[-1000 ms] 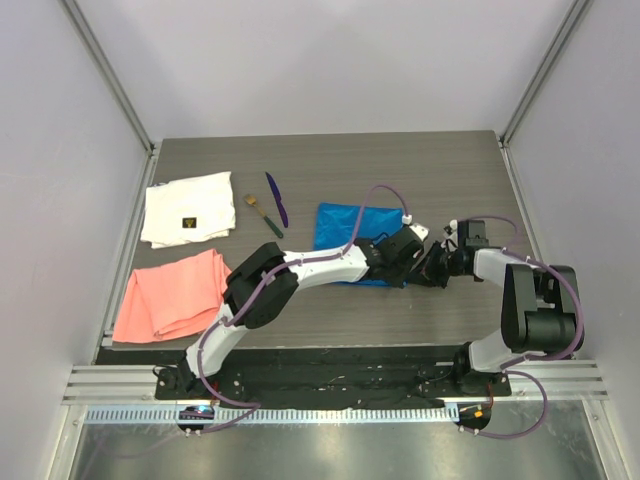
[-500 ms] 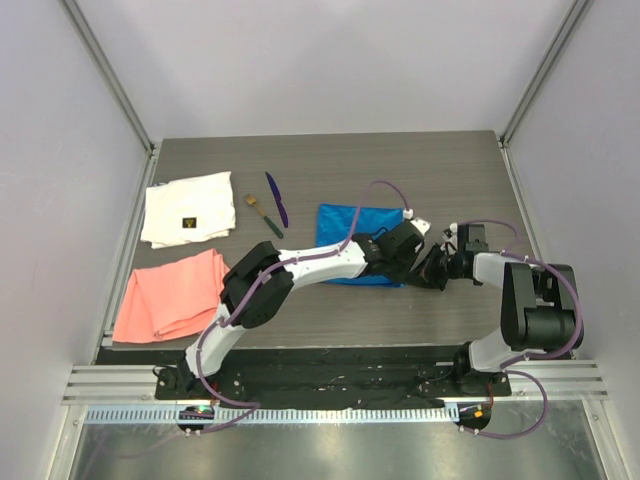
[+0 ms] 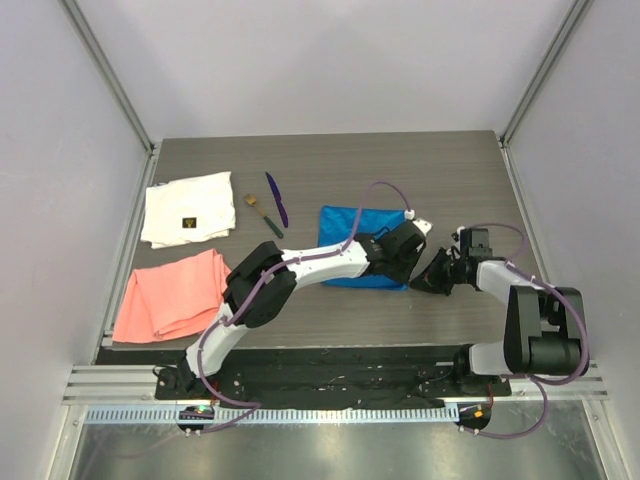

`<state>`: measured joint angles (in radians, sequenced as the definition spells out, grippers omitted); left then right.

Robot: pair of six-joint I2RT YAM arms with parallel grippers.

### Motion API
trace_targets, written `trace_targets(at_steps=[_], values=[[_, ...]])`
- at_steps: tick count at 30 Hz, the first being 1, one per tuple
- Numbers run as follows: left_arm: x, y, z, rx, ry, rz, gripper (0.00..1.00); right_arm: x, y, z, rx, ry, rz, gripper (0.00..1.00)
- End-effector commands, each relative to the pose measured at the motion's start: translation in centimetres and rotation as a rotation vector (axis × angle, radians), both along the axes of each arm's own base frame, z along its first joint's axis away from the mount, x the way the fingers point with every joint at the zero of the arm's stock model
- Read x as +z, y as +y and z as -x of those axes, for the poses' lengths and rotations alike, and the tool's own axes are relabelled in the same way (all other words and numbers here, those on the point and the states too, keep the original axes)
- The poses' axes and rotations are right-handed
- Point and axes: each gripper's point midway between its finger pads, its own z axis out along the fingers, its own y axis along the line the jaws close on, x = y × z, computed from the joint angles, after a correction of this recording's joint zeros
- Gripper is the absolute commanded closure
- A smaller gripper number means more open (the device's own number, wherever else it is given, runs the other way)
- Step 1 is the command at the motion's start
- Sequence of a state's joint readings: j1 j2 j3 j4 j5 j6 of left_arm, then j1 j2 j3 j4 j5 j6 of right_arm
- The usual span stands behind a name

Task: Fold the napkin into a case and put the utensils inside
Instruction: Smooth out the lower triangle-folded napkin at the center of the board.

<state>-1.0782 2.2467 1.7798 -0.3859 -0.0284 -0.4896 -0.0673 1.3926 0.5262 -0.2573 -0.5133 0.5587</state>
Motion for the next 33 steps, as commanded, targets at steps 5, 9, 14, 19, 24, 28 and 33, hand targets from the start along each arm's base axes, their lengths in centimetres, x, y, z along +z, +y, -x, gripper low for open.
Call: trace_targets(at_steps=[5,9,14,19,24,28,33], values=[[0.3,-1.2,0.3,-0.017,0.048,0.076,0.98,1.3,-1.3,-0.2,-0.048,-0.015,0.082,0.98],[0.1,-0.6,0.4,-0.019,0.062,0.074,0.92,2.6,-1.9,-1.1,-0.044,-0.052,0.120,0.98],[2.4,1.0,-0.6,0.002,0.046,0.098,0.60,3.2,-2.3,-1.5,-0.001,-0.068,0.150,0.98],[5.6,3.2,-1.2,0.028,0.043,0.130,0.44,4.6,-2.3,-2.2,0.032,-0.107,0.159,0.93],[9.2,4.8,-0.3,0.015,0.134,0.247,0.35,5.6,-1.7,-2.8,0.070,-0.145,0.133,0.86],[9.7,8.3,-1.3,0.072,0.146,0.250,0.40,6.6,-0.8,-3.2,0.120,-0.173,0.134,0.85],[8.9,13.3,-3.6,0.171,0.158,0.219,0.56,8.2,2.1,-4.0,0.199,-0.231,0.137,0.77]])
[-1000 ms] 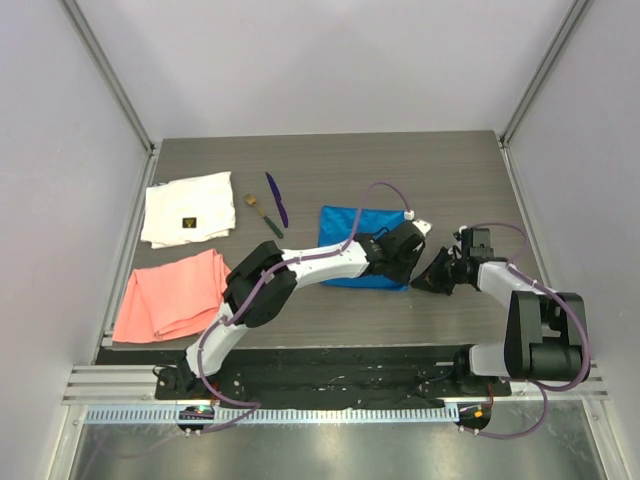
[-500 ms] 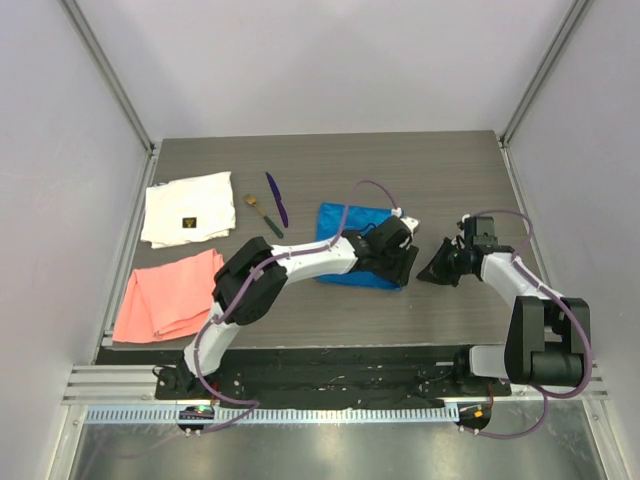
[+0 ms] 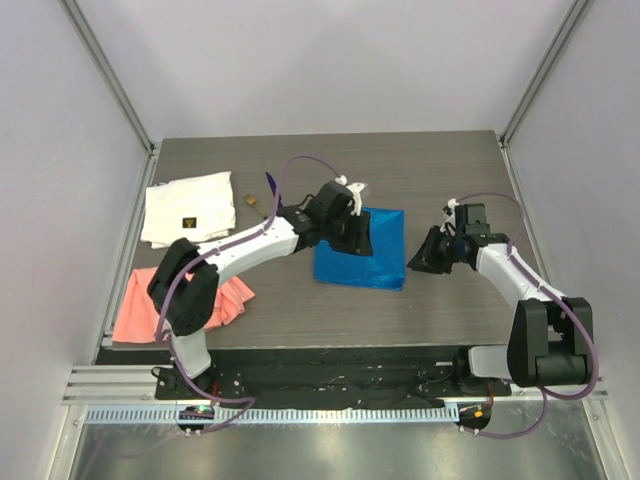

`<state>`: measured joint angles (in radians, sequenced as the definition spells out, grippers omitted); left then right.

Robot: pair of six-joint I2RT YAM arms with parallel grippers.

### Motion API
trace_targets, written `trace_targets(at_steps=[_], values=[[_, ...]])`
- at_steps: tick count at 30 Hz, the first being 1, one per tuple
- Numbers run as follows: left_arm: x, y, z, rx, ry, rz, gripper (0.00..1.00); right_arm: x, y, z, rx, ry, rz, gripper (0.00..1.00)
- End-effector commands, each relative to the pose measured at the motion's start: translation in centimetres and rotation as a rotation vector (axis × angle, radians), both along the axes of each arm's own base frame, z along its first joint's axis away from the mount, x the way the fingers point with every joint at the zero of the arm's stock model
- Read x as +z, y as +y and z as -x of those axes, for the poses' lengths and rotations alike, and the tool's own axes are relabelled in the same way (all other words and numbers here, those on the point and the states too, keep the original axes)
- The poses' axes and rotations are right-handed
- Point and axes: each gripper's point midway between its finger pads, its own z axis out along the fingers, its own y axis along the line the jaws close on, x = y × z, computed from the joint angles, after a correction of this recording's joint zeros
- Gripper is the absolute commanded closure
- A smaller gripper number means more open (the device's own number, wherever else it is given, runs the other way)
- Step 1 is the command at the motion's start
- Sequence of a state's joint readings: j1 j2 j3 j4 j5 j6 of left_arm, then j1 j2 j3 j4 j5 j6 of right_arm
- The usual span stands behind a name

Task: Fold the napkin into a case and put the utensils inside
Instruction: Smooth out the lower triangle-folded napkin at the center of the board, then rotate the lower triangle-folded napkin at the center of the board.

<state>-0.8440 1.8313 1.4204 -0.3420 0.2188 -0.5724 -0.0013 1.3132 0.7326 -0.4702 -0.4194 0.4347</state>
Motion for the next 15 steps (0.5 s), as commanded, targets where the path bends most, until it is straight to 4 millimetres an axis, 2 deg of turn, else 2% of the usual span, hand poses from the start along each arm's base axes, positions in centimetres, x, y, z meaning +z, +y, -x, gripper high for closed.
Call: trace_targets(at_steps=[1,4,7,10,11,15], values=[[-0.2,4.2,-1.7,0.065,0.034,-0.006,0.61,2.9,3.7,-1.3,0.127,-0.103,-0.001,0.76],[-1.8,5.9,-2.6,0.088,0.053,-0.044,0.68,2.4,6.6,-1.3,0.188,-0.084,-0.020,0.77],[-3.5,7.0,-3.2,0.115,0.048,-0.100,0.71,1.6,7.8,-1.6,0.197,-0.073,-0.038,0.78],[-4.9,7.1,-3.1,0.113,0.060,-0.115,0.73,0.0,7.8,-1.3,0.202,-0.035,-0.022,0.84],[-5.9,7.2,-3.1,0.114,0.076,-0.132,0.73,-0.3,7.7,-1.1,0.202,-0.025,-0.015,0.85],[-8.2,7.5,-2.8,0.127,0.113,-0.155,0.76,-2.3,6.5,0.1,0.178,0.027,0.039,0.90]])
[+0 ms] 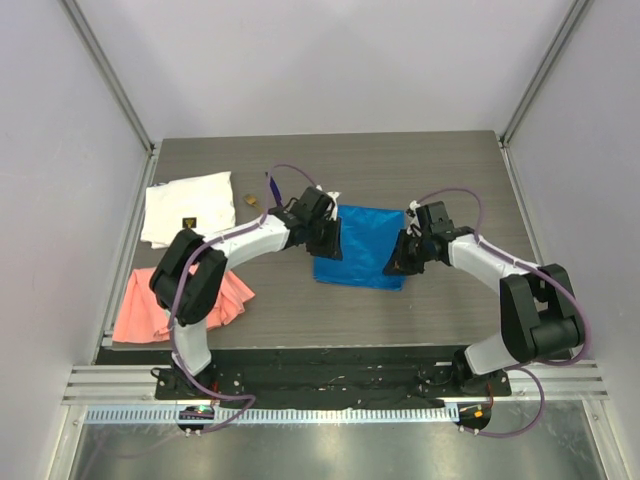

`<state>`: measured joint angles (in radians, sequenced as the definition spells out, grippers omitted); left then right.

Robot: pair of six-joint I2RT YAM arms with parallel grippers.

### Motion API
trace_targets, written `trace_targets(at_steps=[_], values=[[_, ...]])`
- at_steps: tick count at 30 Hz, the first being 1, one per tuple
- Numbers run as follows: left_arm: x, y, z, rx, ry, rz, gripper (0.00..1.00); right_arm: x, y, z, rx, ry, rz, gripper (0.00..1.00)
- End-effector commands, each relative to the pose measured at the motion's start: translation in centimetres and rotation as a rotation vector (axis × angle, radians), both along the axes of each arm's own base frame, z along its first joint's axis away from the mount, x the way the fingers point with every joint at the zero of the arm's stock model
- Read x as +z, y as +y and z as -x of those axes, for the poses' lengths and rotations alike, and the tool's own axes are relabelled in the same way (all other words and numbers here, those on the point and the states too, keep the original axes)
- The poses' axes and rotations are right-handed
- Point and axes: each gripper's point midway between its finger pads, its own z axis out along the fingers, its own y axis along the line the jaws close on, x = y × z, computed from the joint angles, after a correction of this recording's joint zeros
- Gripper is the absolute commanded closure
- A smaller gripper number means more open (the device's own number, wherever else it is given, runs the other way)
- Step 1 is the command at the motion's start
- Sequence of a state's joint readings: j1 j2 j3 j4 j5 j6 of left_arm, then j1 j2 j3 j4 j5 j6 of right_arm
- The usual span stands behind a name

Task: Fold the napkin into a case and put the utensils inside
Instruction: Rotate the lower triangle-folded napkin at the center of the board.

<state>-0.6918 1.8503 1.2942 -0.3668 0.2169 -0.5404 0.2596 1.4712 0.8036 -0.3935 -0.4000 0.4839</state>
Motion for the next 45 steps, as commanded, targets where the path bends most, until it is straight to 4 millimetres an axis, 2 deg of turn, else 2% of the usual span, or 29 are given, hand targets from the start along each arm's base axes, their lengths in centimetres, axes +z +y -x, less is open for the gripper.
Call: trace_targets(at_steps=[1,5,6,11,13,15,18,21,22,23,25,28,30,32,33,34,35,36,38,40,42,45], values=[[-2.9,0.5,0.5,0.005,0.029,-0.033,0.77,-1.2,-1.1,0.3,-0.037,0.000,0.049,0.91],[-4.5,1.3,1.0,0.044,0.048,-0.050,0.79,-2.8,-2.2,1.6,-0.061,0.033,0.098,0.94],[-5.2,1.7,1.6,0.047,0.064,-0.062,0.79,-3.0,-2.6,1.5,-0.076,0.035,0.107,0.95],[-6.1,1.5,3.5,0.049,0.096,-0.055,0.80,-4.6,-4.6,0.9,-0.125,0.045,0.165,0.97],[-5.8,0.7,4.4,0.047,0.115,-0.020,0.80,-5.3,-5.5,0.4,-0.146,0.060,0.183,0.97],[-5.7,-0.6,5.6,0.030,0.131,0.001,0.80,-5.2,-6.1,-0.6,-0.165,0.050,0.190,0.98],[-5.4,-2.1,7.2,0.001,0.142,0.017,0.80,-5.3,-8.3,-2.1,-0.216,0.045,0.242,0.98],[-4.6,-4.6,9.0,-0.034,0.159,0.067,0.80,-4.4,-10.3,-4.1,-0.257,0.018,0.288,0.96],[-4.6,-5.7,10.5,-0.062,0.190,0.081,0.80,-3.5,-10.5,-5.2,-0.259,-0.005,0.297,0.95],[-4.0,-6.9,10.6,-0.077,0.190,0.102,0.79,-3.5,-11.4,-5.7,-0.263,-0.007,0.347,0.93],[-3.5,-8.5,11.7,-0.121,0.217,0.131,0.78,-1.8,-11.9,-7.3,-0.274,-0.039,0.364,0.90],[-0.7,-10.8,12.0,-0.178,0.205,0.214,0.73,1.1,-11.1,-9.0,-0.258,-0.103,0.324,0.86],[1.4,-11.5,11.5,-0.184,0.174,0.253,0.68,2.9,-9.4,-9.0,-0.209,-0.153,0.302,0.79],[3.8,-11.1,10.8,-0.186,0.127,0.268,0.64,3.5,-8.0,-8.2,-0.166,-0.160,0.267,0.74],[4.6,-10.7,10.3,-0.174,0.111,0.269,0.64,4.1,-6.5,-7.6,-0.129,-0.171,0.225,0.73],[4.7,-9.7,9.4,-0.149,0.103,0.264,0.63,3.8,-5.8,-6.8,-0.109,-0.163,0.215,0.73],[5.8,-8.9,9.0,-0.135,0.087,0.272,0.63,3.9,-5.2,-6.4,-0.092,-0.165,0.209,0.71],[5.8,-8.1,8.4,-0.117,0.088,0.268,0.63,4.0,-3.4,-5.4,-0.052,-0.158,0.175,0.70],[5.3,-5.9,6.8,-0.073,0.099,0.245,0.63,4.1,-1.4,-4.4,-0.008,-0.148,0.118,0.70],[4.6,-4.0,5.3,-0.044,0.094,0.221,0.63,4.1,1.4,-2.8,0.041,-0.123,0.004,0.69],[4.0,-2.9,4.5,-0.028,0.092,0.201,0.65,3.5,3.4,-1.4,0.091,-0.105,-0.058,0.70],[2.6,-1.3,3.2,0.012,0.082,0.162,0.66,2.1,4.6,0.2,0.133,-0.058,-0.065,0.72]])
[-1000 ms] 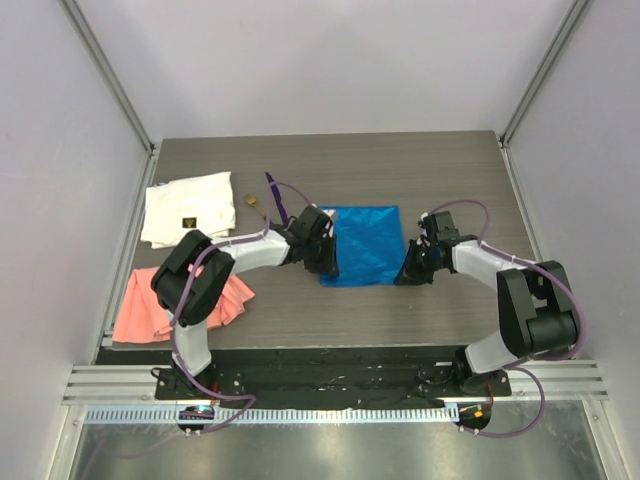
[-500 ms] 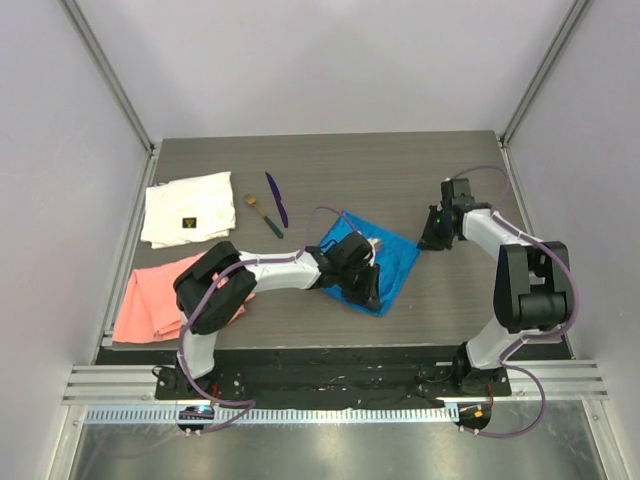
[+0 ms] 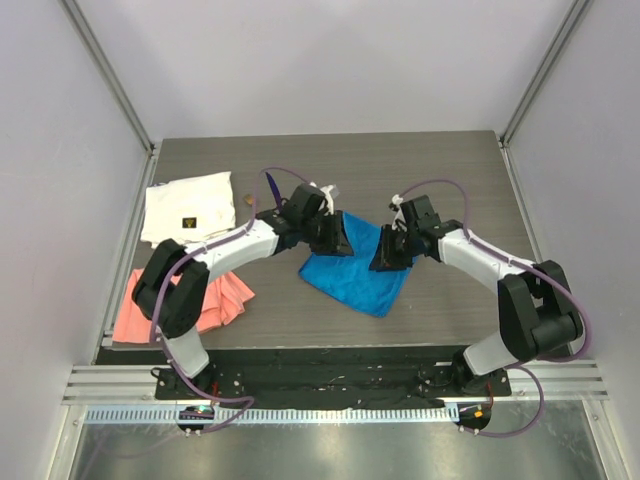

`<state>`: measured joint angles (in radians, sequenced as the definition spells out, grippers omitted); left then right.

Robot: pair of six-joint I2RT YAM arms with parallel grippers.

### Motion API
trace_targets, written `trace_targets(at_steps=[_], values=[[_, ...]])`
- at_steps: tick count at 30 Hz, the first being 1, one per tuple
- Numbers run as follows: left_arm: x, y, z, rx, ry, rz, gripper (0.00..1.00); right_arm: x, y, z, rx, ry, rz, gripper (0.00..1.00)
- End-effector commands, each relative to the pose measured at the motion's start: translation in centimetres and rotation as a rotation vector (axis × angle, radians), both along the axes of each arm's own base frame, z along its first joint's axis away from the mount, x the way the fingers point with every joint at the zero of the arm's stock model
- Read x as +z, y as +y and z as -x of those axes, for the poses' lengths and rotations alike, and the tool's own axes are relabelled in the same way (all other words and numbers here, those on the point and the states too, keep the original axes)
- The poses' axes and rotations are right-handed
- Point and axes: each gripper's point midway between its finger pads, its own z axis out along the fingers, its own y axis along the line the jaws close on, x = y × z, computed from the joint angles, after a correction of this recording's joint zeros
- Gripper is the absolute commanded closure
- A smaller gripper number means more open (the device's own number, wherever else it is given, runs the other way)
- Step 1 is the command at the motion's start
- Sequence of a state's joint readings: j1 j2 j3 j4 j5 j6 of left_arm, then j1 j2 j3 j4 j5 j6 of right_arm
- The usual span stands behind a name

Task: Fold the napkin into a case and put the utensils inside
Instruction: Rotate the lower triangle-folded napkin at the center of the board.

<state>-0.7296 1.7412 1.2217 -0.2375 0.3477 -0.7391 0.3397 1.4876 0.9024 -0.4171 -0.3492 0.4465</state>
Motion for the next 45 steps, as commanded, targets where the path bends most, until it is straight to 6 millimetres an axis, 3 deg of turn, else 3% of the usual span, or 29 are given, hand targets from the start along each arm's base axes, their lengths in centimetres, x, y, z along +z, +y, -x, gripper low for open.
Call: trace_targets(at_steps=[1,6,9,18,22,24,30,33,38,45], values=[[-2.8,2.7,0.0,0.003,0.022,-0.095,0.66,-0.3,2.8,2.2,0.068,0.045,-0.094,0.73],[-6.2,3.9,-0.3,0.033,0.050,-0.160,0.67,-2.8,1.9,3.7,0.071,0.088,-0.059,0.77],[-8.1,4.7,-0.3,0.063,0.063,-0.192,0.68,-3.8,1.5,3.6,0.076,0.088,-0.029,0.77],[-10.9,5.7,1.8,0.104,0.135,-0.194,0.70,-6.5,-1.1,0.7,0.029,0.087,0.117,0.77],[-9.7,4.8,2.7,0.085,0.126,-0.159,0.67,-6.8,-3.5,-0.9,-0.003,0.072,0.242,0.76],[-7.9,4.2,2.8,0.076,0.118,-0.112,0.60,-6.4,-4.0,-1.5,-0.003,0.057,0.280,0.75],[-3.4,5.5,2.2,0.058,0.050,-0.108,0.43,-4.7,-3.5,-1.8,0.035,0.023,0.254,0.74],[-2.7,6.9,2.1,0.069,0.050,-0.114,0.40,-3.3,-2.9,-1.8,0.055,-0.004,0.220,0.70],[-3.8,8.2,2.8,0.049,0.101,-0.110,0.38,-2.2,-1.2,-1.0,0.086,-0.001,0.121,0.68],[-5.8,7.8,4.1,0.013,0.165,-0.069,0.40,-3.1,-0.3,0.0,0.098,0.026,0.059,0.68]])
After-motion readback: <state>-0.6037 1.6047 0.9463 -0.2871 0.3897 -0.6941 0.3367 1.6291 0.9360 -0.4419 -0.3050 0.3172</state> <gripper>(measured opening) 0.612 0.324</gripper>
